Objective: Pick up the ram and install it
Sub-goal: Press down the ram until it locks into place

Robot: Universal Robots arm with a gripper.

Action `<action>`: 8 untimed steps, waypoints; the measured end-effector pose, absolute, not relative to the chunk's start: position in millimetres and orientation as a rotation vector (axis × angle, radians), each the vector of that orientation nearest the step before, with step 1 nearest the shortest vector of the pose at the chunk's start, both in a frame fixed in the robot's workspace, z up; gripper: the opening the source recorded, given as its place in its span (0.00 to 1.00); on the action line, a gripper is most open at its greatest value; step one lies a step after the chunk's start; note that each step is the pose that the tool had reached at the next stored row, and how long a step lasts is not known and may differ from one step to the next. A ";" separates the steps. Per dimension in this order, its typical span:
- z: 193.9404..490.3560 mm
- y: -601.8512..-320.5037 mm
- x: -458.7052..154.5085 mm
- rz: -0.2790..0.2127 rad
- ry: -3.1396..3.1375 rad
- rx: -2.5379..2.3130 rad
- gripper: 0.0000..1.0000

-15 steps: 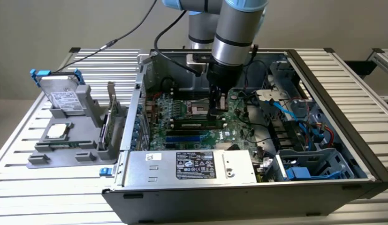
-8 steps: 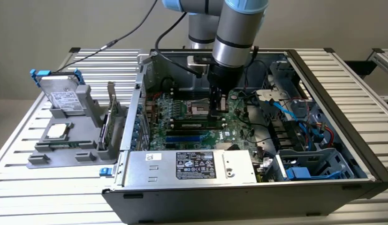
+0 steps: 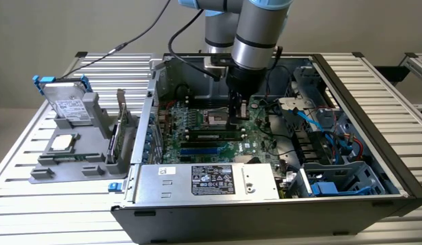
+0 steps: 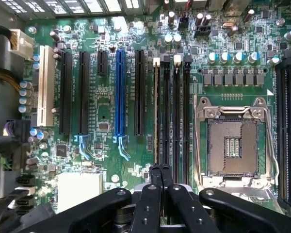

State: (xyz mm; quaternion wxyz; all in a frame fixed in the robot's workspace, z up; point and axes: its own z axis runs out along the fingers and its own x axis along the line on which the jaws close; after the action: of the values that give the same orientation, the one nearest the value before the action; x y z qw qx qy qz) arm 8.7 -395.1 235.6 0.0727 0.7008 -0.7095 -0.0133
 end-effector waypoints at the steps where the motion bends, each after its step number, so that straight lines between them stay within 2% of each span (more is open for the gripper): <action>1: 237.8 -395.1 8.4 -0.040 -2.132 2.105 0.10; 8: 238.4 -392.4 -9.2 -0.038 -2.131 2.104 0.10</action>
State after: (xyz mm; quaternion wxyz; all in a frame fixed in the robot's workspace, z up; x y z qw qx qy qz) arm -9.2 -392.4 238.4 0.0734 0.7007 -0.7096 -0.0126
